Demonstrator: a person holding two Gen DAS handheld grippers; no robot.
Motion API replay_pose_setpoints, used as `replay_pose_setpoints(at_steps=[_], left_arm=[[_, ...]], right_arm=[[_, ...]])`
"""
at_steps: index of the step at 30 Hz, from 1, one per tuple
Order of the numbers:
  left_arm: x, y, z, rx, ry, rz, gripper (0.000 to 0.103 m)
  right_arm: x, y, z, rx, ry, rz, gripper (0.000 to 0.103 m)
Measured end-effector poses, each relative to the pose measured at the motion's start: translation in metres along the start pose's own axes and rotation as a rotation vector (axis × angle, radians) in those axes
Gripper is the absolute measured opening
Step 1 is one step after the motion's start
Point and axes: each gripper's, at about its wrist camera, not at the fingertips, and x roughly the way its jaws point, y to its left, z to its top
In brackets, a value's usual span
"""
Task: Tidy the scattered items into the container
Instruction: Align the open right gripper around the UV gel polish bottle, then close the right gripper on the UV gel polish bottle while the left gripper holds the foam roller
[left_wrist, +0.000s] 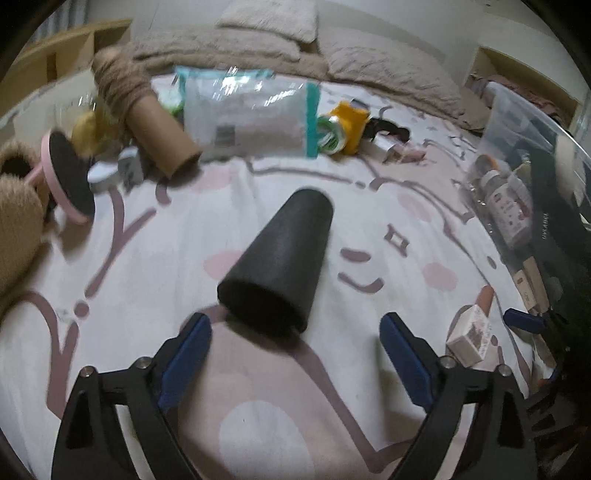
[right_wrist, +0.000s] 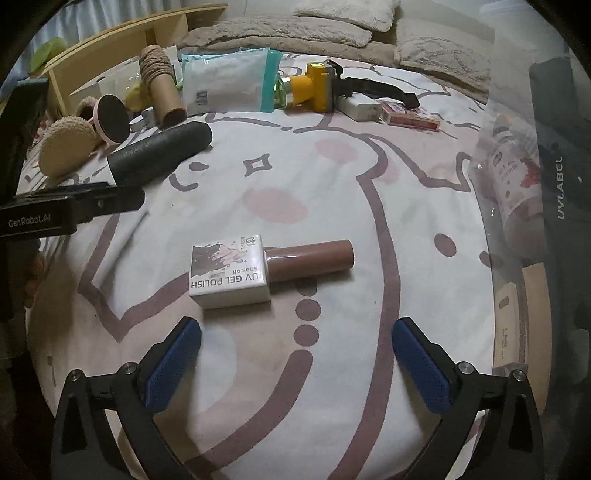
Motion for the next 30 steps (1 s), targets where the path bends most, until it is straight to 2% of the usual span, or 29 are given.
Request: replay_pose_setpoints(at_steps=[2,8,11,17,23,25,27,30], left_arm=[[0.001,-0.001,-0.001,0.004,0.003,0.003,0.103],[0.007,-0.011,-0.009,0.108,0.019,0.052,0.103],[0.008,-0.012,-0.009,0.105,0.019,0.067,0.103],[0.001,-0.004,-0.007,0.053,0.005,0.017,0.103],[-0.01,-0.001,-0.001,0.006,-0.029,-0.073,0.101],[-0.013,-0.002,0.001,0.004,-0.043,-0.111,0.097],[-0.014,-0.004,0.001,0.004,-0.046,-0.14,0.084],[-0.013,-0.007,0.001,0.005,-0.043,-0.158,0.078]], right_arm=[[0.0,0.0,-0.001,0.001,-0.007,-0.001,0.103],[-0.001,0.0,-0.005,-0.011,-0.034,-0.011,0.103],[0.0,-0.001,-0.006,-0.009,-0.04,-0.003,0.103],[0.0,0.0,-0.007,-0.013,-0.049,-0.01,0.103],[0.0,0.001,-0.007,-0.009,-0.052,-0.026,0.103],[0.001,0.001,-0.007,-0.005,-0.056,-0.027,0.103],[0.001,0.001,-0.008,0.0,-0.064,-0.026,0.103],[0.004,-0.001,-0.008,0.013,-0.08,-0.019,0.103]])
